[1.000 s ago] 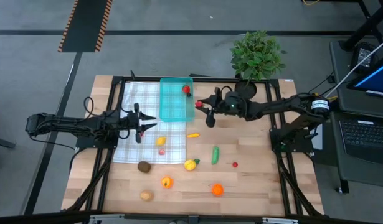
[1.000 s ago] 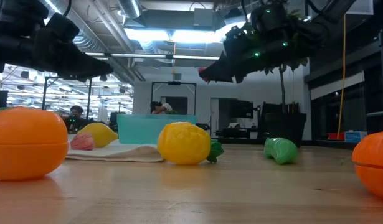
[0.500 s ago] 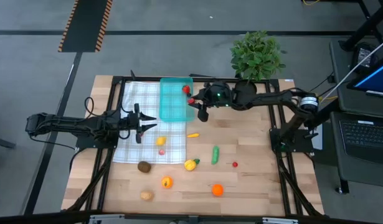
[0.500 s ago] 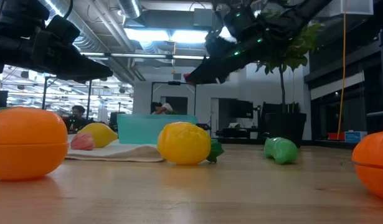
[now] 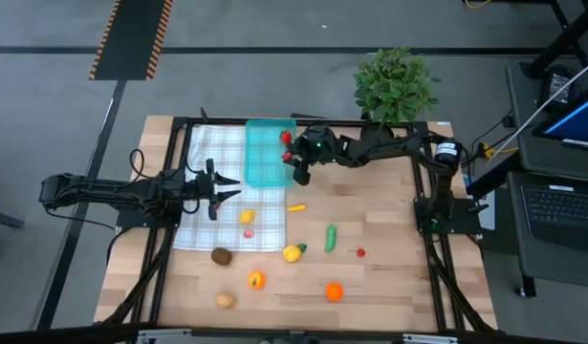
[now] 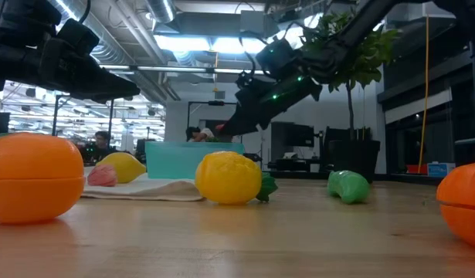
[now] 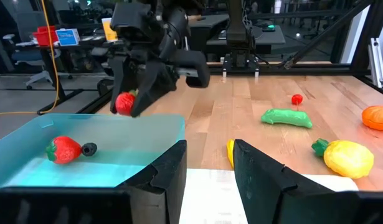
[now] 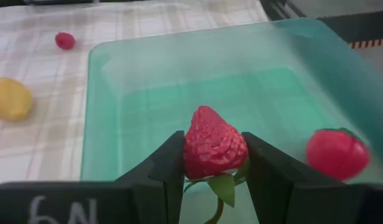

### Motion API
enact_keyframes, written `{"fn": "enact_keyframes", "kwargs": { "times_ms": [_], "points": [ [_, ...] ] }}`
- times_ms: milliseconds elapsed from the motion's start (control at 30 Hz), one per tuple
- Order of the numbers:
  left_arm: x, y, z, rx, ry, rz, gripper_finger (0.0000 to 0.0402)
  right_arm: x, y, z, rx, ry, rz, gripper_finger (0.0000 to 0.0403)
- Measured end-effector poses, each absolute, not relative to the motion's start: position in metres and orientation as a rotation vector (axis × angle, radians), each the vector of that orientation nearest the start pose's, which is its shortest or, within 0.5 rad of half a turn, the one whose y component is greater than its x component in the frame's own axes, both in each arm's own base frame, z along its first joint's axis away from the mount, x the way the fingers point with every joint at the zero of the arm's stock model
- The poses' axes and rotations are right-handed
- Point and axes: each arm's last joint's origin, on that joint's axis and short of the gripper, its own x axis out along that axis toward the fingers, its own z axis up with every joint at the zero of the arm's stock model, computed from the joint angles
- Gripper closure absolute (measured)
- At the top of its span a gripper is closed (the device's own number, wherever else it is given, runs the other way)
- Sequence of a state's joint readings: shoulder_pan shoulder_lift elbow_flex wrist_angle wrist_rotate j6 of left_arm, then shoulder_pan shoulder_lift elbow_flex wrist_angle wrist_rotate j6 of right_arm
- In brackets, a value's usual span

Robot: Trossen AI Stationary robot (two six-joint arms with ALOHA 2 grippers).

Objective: Pick and placing Produce into tupperware
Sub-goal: Put the red strawberry into the blue bin, then put the yellow lemon into the blue bin

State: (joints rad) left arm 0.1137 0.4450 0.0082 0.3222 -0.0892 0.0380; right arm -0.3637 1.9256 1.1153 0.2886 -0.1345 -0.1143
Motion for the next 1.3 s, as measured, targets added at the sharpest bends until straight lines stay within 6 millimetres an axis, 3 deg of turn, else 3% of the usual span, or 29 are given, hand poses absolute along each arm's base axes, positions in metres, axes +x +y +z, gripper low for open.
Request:
{"fn": "enact_keyframes", "kwargs": {
  "times_ms": [233,567,800,900,1133,1300],
  "points": [
    [0.124,0.017,0.157,0.036,0.118,0.201,0.0278,0.386,-0.143,0.159,0.021,0.531,-0.196,0.0260],
    [0.124,0.017,0.157,0.036,0.119,0.201,0.0278,0.389,-0.144,0.164,0.007,0.481,-0.199,0.0171],
    [0.124,0.017,0.157,0.037,0.119,0.201,0.0278,0.389,-0.144,0.169,0.002,0.449,-0.203,0.0156],
    [0.124,0.017,0.157,0.037,0.119,0.201,0.0278,0.385,-0.143,0.183,-0.019,0.444,-0.201,0.0155],
    [0.124,0.017,0.157,0.036,0.115,0.200,0.0278,0.353,-0.132,0.244,-0.128,0.400,-0.193,0.0154],
    [0.125,0.017,0.164,0.037,0.095,0.199,0.0278,0.320,-0.122,0.253,-0.145,0.329,-0.217,0.0154]
  ]
}}
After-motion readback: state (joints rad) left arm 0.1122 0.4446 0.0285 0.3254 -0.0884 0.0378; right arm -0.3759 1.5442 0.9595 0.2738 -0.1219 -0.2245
